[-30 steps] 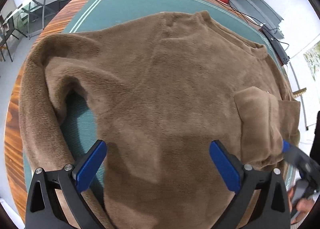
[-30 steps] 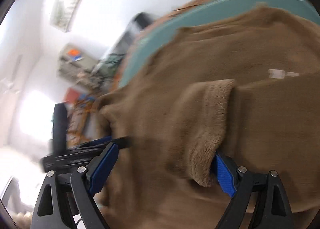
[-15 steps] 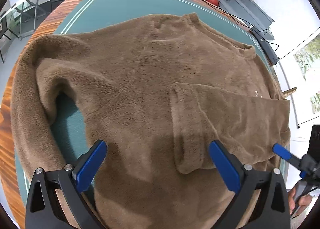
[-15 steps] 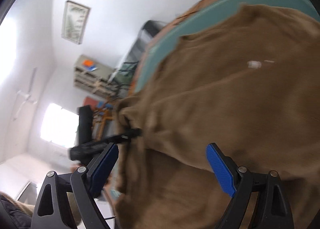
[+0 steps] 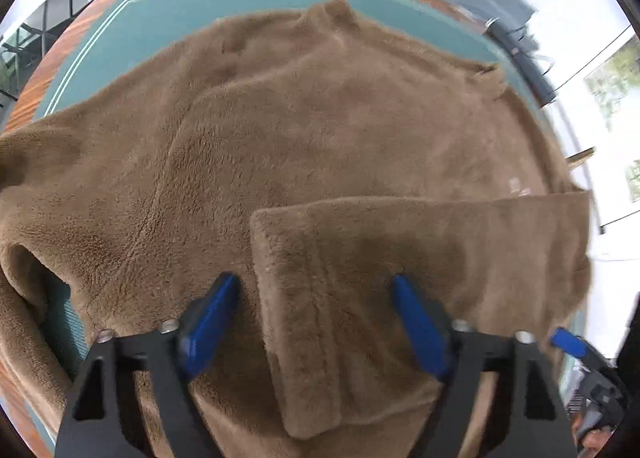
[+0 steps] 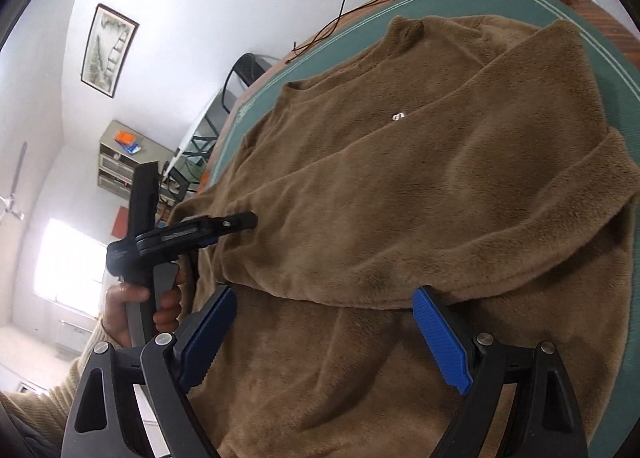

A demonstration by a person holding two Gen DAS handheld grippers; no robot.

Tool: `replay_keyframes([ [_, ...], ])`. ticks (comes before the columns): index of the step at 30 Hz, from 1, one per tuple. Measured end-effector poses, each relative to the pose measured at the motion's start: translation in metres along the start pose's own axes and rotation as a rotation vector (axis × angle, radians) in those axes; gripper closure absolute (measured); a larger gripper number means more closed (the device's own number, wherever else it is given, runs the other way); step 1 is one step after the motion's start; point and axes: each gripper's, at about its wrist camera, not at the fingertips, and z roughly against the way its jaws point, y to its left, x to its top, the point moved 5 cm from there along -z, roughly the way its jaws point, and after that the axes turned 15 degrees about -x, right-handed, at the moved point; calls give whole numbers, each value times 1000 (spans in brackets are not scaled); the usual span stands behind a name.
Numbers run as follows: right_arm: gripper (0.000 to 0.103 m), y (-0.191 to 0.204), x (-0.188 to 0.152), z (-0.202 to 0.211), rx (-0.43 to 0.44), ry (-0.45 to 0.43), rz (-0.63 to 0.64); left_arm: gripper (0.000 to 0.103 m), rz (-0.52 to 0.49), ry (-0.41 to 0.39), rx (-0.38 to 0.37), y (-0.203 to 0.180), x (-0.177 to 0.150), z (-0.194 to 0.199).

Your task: Fold clothes

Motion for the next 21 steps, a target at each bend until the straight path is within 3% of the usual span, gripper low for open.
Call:
replay_keyframes([
  [1, 12, -2, 0, 1, -19, -5, 3, 45, -4, 4, 2, -2, 2, 0],
  [2, 12, -5, -1, 2, -39, -11, 8, 66, -6, 7, 0, -4, 4, 1],
  [3, 12, -7, -1, 3, -60, -16, 13, 73, -7, 11, -3, -6, 6, 1],
  [8, 12, -25, 5, 11, -173, -45, 19, 75, -53, -48, -34, -29, 30, 22],
  [13, 12, -48, 21, 26, -304, -100, 3, 75, -108, -210, -77, -57, 82, 72],
  [16, 12, -57, 29, 34, -374, -132, 8, 75, -98, -313, -54, -60, 118, 105],
  [18, 12, -62, 34, 38, -421, -151, 13, 75, -82, -321, -27, -54, 132, 109],
  [21, 12, -64, 43, 42, -492, -179, 22, 73, -55, -262, 40, -38, 138, 85],
])
